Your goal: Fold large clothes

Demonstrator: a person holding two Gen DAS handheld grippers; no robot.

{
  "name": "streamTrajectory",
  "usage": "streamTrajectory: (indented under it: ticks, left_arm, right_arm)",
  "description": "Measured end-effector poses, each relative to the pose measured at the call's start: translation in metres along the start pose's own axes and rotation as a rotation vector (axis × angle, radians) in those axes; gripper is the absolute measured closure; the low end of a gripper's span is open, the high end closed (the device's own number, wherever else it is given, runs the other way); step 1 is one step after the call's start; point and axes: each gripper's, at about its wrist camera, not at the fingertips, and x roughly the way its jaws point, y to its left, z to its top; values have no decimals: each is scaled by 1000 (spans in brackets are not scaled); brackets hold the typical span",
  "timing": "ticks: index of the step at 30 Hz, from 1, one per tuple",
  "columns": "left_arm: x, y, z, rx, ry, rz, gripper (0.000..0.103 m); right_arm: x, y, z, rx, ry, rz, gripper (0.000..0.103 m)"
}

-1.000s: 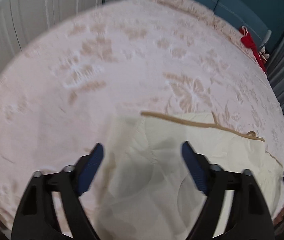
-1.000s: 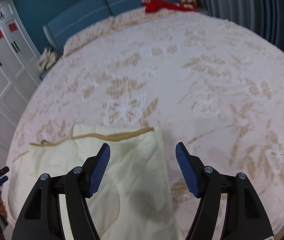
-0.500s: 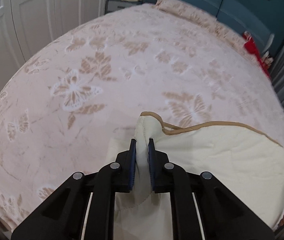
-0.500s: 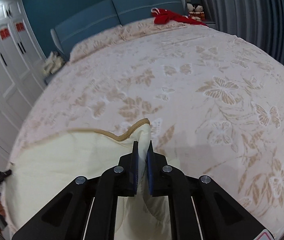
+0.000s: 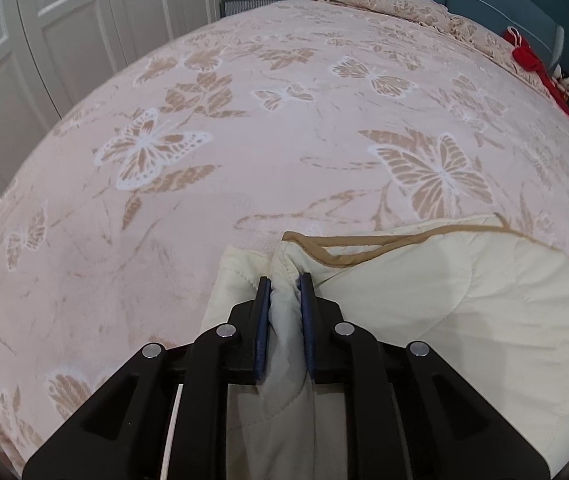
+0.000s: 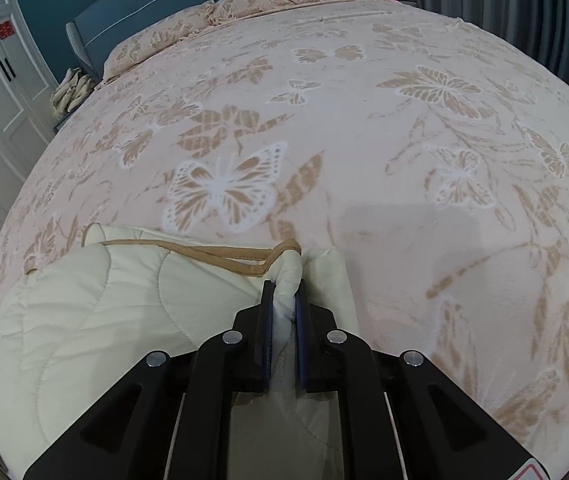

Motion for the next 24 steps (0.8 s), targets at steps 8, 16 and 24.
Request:
streamTrajectory:
  ticks: [8, 16, 24]
  left_arm:
    - [-2, -1, -2, -1, -31, 46, 71]
    - [-89, 38, 25, -100, -128, 109, 44]
    - [-95, -104, 32, 126, -70, -139, 54]
  right_arm:
    - [-2, -9, 3, 40, -20, 36, 93]
    - [-103, -23, 22, 145, -204, -62, 65]
    - [-82, 139, 5, -181, -44, 239, 98]
